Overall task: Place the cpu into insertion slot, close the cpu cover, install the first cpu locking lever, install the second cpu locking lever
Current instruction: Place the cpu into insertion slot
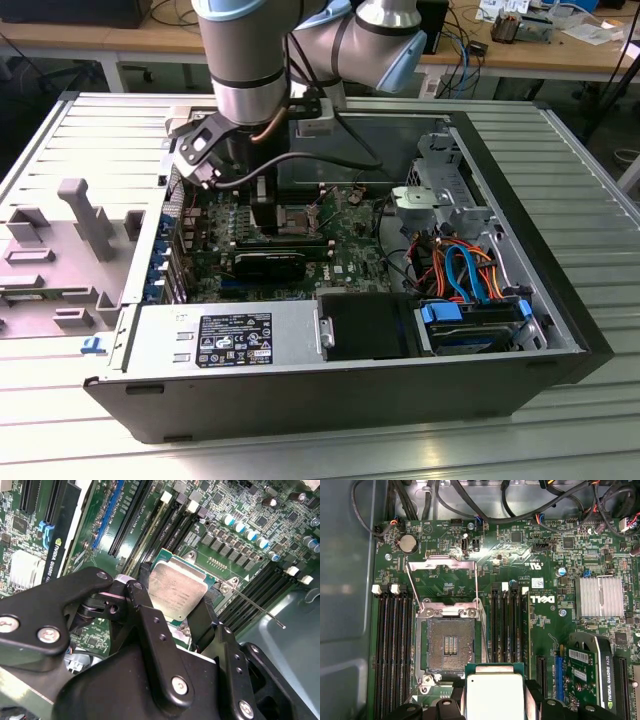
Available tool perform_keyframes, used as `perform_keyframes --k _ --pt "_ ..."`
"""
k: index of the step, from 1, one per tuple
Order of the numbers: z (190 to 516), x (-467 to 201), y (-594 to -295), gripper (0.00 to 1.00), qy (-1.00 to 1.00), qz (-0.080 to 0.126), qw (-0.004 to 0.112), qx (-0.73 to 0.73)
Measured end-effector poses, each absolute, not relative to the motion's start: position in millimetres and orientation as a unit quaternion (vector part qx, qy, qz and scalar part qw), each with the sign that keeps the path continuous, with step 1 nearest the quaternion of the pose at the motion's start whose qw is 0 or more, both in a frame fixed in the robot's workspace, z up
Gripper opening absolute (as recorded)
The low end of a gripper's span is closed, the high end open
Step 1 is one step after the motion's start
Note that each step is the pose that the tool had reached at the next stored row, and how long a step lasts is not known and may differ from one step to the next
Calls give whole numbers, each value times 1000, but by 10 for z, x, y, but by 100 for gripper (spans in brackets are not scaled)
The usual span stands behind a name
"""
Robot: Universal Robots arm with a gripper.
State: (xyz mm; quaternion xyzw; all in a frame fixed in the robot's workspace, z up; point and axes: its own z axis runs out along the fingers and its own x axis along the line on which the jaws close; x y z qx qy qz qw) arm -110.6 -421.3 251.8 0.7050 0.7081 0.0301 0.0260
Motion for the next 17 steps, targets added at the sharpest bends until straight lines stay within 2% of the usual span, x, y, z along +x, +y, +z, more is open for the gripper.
perform_keyframes --k 17 --pt "2510 -1136 -4213 55 708 30 26 705"
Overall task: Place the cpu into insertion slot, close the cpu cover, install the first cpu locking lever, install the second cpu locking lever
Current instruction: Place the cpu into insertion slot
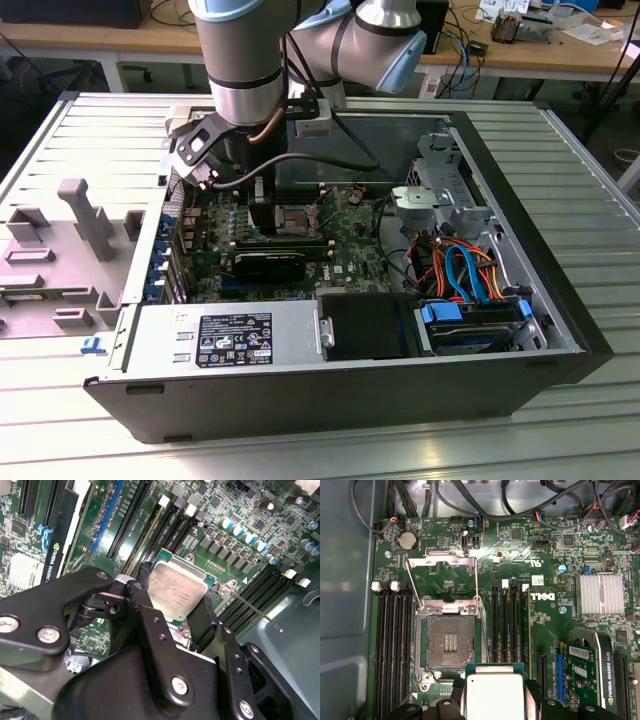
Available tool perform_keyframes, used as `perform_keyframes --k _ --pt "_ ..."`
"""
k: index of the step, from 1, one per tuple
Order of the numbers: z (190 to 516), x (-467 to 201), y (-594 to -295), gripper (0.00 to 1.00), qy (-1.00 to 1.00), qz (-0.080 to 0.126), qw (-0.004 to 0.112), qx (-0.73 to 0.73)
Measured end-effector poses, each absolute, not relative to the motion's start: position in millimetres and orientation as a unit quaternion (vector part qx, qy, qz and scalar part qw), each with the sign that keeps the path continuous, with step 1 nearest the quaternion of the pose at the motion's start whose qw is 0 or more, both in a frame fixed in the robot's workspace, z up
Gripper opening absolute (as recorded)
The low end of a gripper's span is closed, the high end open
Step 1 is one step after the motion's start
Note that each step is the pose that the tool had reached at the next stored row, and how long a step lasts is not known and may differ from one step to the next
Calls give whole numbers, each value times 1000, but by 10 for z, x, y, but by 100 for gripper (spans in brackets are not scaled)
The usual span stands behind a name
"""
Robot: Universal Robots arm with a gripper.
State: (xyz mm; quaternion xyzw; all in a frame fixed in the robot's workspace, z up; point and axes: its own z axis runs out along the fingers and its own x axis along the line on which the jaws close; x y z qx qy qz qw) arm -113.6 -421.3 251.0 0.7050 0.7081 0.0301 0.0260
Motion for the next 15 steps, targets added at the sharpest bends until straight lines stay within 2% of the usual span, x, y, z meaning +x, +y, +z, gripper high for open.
perform_keyframes --k 15 --pt "2500 -1173 -4213 55 708 30 26 705"
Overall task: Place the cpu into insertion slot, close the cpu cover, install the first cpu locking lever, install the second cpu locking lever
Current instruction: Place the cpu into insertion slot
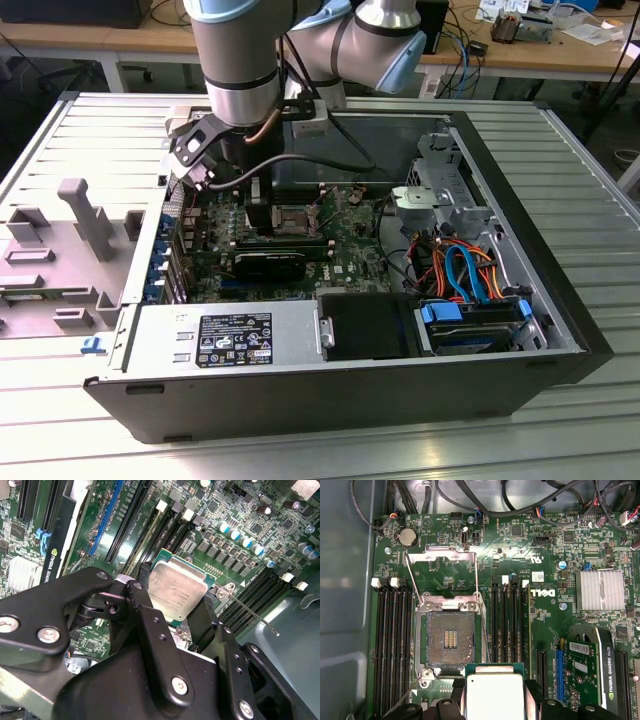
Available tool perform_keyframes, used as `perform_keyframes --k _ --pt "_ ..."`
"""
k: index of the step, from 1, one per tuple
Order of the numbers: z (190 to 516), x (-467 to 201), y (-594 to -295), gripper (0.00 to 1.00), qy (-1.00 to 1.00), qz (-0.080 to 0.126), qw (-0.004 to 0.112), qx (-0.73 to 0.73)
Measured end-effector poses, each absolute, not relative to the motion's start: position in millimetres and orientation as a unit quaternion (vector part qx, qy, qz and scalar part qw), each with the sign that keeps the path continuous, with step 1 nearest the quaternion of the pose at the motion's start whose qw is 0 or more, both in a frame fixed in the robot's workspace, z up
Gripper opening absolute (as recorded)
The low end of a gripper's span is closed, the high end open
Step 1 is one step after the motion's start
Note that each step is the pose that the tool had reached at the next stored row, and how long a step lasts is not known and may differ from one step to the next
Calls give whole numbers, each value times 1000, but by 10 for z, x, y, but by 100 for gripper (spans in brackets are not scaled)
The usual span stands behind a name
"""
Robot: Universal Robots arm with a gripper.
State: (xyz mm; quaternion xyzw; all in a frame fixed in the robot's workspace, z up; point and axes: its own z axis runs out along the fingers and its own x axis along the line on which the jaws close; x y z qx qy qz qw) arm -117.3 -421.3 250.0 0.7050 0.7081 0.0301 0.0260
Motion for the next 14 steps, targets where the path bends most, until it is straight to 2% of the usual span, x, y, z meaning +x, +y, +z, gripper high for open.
perform_keyframes --k 14 --pt "2469 -1255 -4213 55 708 30 26 705"
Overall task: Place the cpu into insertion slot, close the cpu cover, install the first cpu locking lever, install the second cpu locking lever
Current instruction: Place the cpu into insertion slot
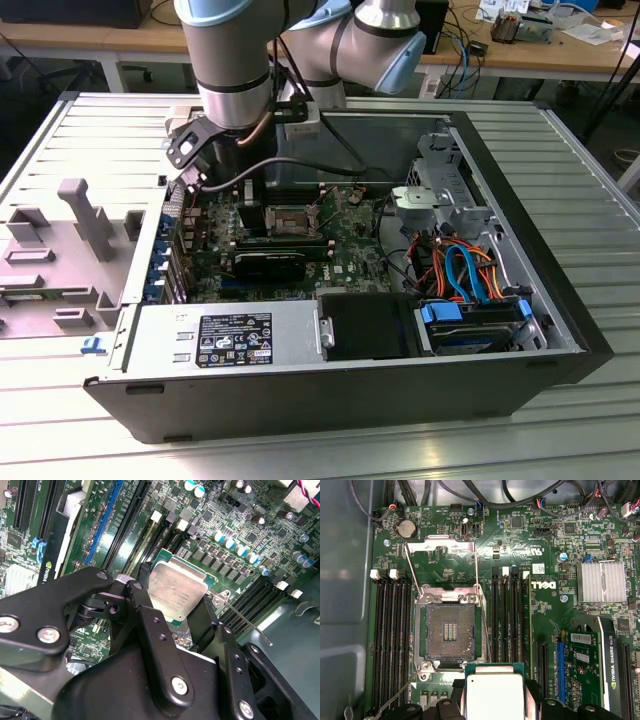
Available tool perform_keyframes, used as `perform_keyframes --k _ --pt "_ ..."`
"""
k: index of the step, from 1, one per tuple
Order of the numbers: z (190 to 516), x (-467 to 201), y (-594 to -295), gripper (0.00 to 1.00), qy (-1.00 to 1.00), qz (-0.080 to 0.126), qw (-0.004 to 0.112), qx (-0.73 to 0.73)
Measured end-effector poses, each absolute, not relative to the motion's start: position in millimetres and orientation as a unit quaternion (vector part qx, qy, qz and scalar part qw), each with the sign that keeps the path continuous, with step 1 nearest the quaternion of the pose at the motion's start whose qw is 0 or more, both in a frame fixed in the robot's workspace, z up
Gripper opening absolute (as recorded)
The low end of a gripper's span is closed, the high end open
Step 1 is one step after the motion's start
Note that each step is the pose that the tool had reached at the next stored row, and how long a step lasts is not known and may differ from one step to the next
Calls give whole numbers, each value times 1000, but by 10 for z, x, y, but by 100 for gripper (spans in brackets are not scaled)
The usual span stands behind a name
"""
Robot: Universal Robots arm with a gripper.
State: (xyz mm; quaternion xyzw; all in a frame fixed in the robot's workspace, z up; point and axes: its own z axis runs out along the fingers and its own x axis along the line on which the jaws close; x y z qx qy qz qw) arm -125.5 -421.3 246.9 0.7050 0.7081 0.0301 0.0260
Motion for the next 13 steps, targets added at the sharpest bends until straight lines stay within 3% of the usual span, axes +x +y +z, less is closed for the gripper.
perform_keyframes --k 13 --pt "2461 -1278 -4213 55 708 30 26 705"
